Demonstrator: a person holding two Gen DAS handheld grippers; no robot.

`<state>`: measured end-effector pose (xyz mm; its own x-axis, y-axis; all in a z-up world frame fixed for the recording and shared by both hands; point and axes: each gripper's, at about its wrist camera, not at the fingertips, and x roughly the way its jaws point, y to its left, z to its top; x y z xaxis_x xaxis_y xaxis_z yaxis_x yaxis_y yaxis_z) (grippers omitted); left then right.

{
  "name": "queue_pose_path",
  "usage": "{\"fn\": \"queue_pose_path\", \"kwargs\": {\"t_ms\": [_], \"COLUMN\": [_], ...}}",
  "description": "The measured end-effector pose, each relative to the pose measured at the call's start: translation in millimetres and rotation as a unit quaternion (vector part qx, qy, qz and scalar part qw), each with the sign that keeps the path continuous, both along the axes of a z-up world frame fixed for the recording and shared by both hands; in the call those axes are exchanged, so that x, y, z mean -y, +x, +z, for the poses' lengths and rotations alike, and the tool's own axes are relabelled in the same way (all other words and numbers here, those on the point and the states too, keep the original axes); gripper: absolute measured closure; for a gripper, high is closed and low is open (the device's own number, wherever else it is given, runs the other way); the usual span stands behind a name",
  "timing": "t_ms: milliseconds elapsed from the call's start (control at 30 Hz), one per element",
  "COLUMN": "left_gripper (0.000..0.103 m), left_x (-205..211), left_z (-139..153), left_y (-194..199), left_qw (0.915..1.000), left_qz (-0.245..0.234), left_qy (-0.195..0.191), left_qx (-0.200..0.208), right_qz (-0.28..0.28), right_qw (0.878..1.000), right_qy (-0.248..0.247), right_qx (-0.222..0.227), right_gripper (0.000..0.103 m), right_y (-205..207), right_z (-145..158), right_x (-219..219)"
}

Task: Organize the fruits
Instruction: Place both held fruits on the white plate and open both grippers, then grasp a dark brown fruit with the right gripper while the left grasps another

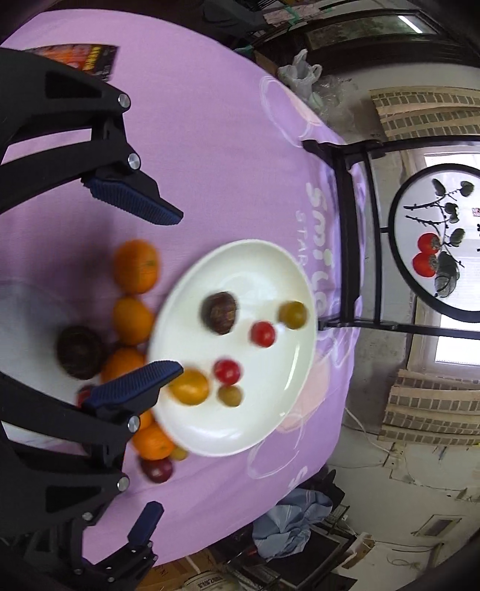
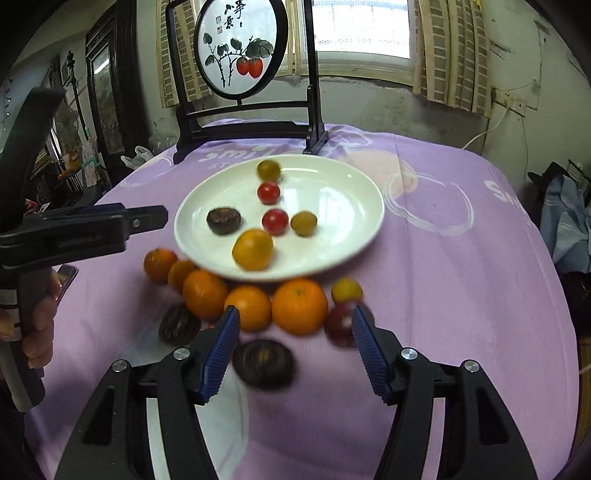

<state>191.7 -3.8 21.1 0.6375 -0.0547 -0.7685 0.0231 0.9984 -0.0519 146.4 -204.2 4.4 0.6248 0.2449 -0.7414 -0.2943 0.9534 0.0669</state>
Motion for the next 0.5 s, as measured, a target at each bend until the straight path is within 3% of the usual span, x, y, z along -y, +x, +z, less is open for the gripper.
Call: {"fn": "queue_pose_path", "kwargs": {"t_ms": [267, 500], "left_gripper": [0.029, 0.029], "left_x": [10, 11], "left_z": [-17, -26], "left_y": [-67, -81], "left_qw": [0.9997, 0.9992], "left_qz": [-0.024, -0.036], "left_qy": [0.004, -0.015], "left_qx": [-0.008, -0.011], "right_qz": [0.001, 0.004], "right_qw": [1.000, 1.000], "right_qy": [-0.009, -0.019], "right_qx": [-0.017, -0.022], "right_gripper": [0.039, 0.039], "right_y": [-45, -46], "right_z": [-17, -27], "right_x": [5, -8]}}
